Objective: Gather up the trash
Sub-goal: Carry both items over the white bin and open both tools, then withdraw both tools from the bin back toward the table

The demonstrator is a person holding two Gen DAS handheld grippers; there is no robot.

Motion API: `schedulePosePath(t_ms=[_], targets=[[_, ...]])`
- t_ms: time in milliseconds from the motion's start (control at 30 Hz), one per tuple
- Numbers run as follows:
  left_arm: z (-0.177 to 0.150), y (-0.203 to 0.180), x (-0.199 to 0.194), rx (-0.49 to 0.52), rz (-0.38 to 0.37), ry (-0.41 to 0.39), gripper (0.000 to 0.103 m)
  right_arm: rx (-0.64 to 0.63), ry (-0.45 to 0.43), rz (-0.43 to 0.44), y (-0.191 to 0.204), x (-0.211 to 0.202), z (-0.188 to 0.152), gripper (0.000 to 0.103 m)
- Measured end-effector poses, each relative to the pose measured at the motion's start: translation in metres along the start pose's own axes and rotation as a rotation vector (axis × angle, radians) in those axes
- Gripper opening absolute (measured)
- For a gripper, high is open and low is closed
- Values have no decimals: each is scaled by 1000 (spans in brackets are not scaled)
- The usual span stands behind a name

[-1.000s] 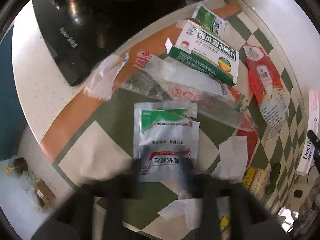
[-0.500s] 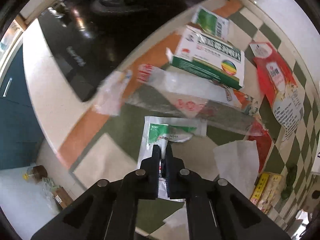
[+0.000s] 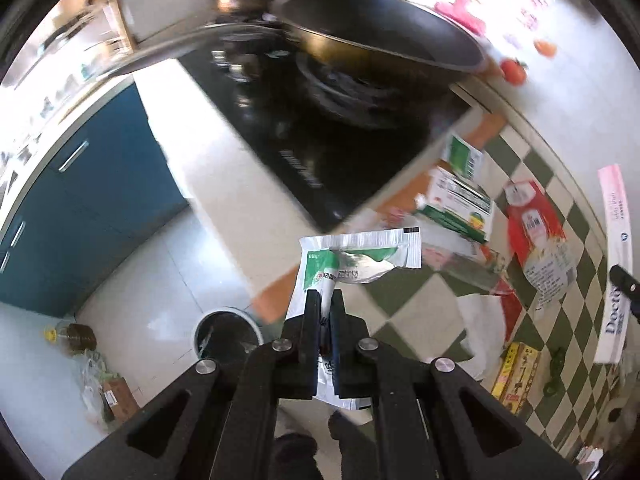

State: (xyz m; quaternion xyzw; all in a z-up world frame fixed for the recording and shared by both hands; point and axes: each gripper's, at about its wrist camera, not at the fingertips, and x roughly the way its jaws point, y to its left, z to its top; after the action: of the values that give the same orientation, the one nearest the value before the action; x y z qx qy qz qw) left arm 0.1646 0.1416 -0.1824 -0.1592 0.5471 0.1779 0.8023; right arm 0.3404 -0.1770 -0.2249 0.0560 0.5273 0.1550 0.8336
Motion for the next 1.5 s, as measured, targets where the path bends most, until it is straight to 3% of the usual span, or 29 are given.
schedulePosePath(t_ms=[67,233,467,633,833,900,1000,1133,1200,1233,1333,1433,1500], targets=[[-13,17,-14,-35,10,-11,2,-54,33,69,41,2,-12,48],[-45,105,-17,-139,69,10,2,-197,124,182,143,21,-65,48],[-112,243,53,-297,108,138,2,-392,320,243,279,96,-192,48],[-169,319,173,-390,55,280,2,-419,520,196,319,213,-307,48],[-229,372,352,-468,-42,452,2,-379,710,158,323,382,-428,48],[-247,382,412,-478,-87,508,2,-378,757,153,324,432,-456,48],[-266,391,472,-477,-111,564,4,-405,803,134,327,495,-485,48],[-276,392,518,-499,-148,608,9,-449,879,99,335,558,-515,49],[-281,395,526,-512,-142,617,20,-456,899,78,330,574,-518,51],[-282,397,527,-511,-137,613,31,-462,907,74,329,581,-515,61],[-280,398,520,-501,-102,581,77,-469,900,77,322,583,-504,81],[-275,398,504,-500,-59,537,81,-506,858,49,323,575,-494,87],[-273,402,490,-500,-23,513,97,-542,809,21,326,570,-485,98]])
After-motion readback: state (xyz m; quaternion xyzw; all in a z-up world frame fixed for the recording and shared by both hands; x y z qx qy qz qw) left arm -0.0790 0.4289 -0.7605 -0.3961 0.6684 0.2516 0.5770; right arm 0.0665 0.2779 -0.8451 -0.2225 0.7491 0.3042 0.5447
